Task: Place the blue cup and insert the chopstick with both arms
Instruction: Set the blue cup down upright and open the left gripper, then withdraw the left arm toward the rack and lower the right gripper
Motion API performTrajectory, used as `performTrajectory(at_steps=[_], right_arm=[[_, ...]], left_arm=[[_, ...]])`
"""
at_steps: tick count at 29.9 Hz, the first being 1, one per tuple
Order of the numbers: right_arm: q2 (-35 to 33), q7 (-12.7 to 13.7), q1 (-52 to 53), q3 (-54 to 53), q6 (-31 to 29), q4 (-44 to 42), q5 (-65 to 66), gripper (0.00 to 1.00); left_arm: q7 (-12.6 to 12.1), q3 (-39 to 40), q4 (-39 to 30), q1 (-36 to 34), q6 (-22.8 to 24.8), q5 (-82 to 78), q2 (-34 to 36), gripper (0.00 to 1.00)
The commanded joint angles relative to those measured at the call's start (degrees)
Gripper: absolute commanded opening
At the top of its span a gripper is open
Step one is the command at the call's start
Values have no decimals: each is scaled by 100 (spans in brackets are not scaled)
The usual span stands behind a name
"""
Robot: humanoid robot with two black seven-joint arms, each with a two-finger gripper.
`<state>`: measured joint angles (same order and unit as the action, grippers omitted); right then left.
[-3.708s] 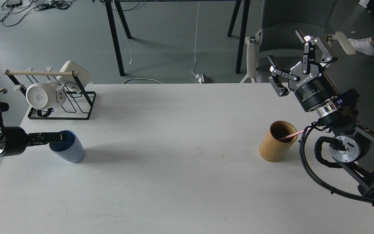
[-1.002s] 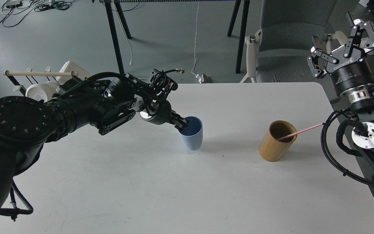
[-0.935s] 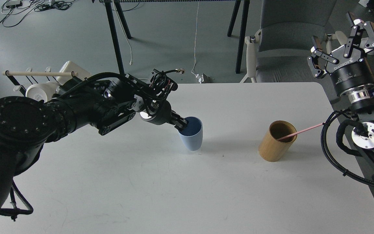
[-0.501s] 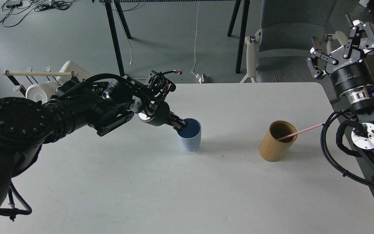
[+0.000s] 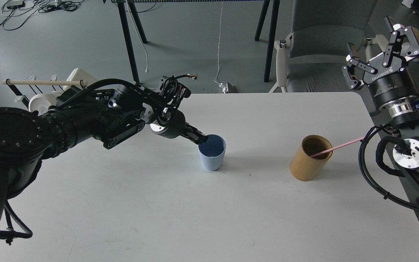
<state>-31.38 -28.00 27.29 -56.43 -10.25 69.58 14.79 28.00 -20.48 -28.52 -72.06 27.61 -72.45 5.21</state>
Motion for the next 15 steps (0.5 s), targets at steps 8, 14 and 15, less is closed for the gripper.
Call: performTrajectory(at_steps=[8,14,15], right_arm=[[-974,0,549,-8,786,538,3422,91],[-2213,0,330,272,2094,1224,4496,91],[-2380,0,225,343,2436,1268,4697,91]], left_arm=[[0,2493,-346,1008,39,1706,1473,88],[0,4480,-1532,2273,39,2524,2062,91],[0,4839,-1830,2501,39,2603,2133,91]])
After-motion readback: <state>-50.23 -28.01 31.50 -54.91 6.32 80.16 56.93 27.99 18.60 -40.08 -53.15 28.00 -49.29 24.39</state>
